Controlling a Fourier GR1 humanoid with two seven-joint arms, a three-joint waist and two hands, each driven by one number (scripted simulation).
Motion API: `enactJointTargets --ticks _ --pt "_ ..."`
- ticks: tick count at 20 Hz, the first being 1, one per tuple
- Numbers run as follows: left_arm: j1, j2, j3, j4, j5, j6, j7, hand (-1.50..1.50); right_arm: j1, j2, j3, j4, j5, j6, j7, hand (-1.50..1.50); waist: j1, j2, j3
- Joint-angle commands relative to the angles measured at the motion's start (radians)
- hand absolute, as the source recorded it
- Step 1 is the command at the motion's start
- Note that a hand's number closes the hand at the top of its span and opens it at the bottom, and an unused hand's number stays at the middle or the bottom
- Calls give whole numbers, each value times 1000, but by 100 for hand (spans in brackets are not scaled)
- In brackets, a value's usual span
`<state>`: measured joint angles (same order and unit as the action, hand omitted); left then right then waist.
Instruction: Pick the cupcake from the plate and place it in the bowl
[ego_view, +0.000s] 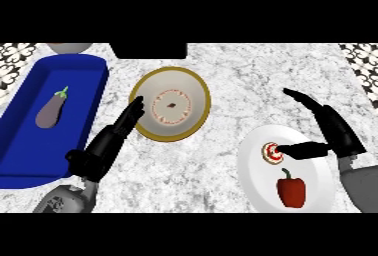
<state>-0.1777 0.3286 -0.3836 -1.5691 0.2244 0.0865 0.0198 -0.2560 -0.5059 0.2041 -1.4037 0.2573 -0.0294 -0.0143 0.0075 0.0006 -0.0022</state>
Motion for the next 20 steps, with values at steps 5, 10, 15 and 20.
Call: enactJointTargets --ticks 5,10,15,20 --pt "-1 -17 -9 7 13 -27 3 0 -150 -194 159 -1 69 427 336 -150 13 0 -3" --pt "1 1 9 13 -7 -29 2 0 -293 -150 163 -42 -88 710 611 -150 10 -2 -1" --pt "-11 -12 39 -13 -12 -29 34 0 -344 -22 152 -68 -191 799 876 -150 -1 -2 1" --pt "-29 -42 73 89 -36 -77 -23 0 -328 11 148 -43 -150 824 901 -150 -5 1 2"
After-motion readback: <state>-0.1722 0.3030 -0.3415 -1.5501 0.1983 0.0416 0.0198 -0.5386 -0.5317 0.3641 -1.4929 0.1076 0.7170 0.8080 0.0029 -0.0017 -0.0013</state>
